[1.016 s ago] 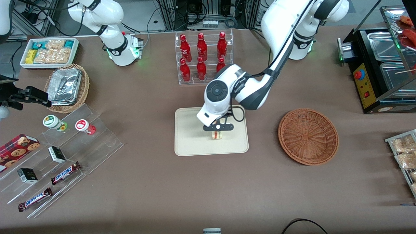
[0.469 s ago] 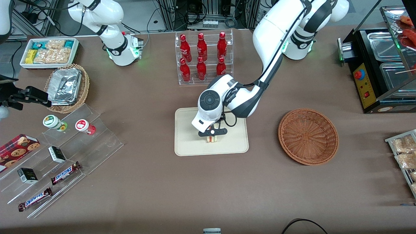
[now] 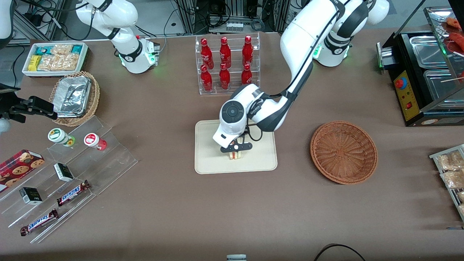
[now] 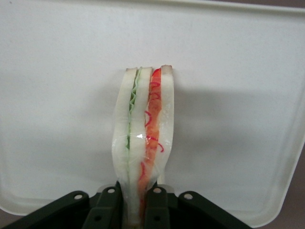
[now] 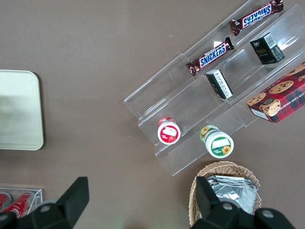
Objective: Place sandwich from basket to tray
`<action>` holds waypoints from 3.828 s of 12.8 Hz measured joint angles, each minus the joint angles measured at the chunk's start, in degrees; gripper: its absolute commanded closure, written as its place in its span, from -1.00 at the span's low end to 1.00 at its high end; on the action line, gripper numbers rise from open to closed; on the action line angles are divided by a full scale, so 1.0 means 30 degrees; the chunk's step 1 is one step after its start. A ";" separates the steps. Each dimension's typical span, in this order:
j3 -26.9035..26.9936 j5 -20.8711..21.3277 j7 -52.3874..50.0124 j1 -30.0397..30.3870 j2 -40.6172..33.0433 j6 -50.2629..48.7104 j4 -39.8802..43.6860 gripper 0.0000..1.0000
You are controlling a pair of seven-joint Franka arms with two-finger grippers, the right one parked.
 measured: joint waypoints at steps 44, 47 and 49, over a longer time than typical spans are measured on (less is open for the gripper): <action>-0.0640 0.0308 1.3263 1.2726 -1.4052 -0.9332 -0.6270 -1.00; -0.1145 0.0335 1.4634 1.4298 -1.4739 -1.0589 -0.6203 -1.00; -0.1132 0.0357 1.4821 1.4543 -1.5022 -1.1507 -0.5977 -1.00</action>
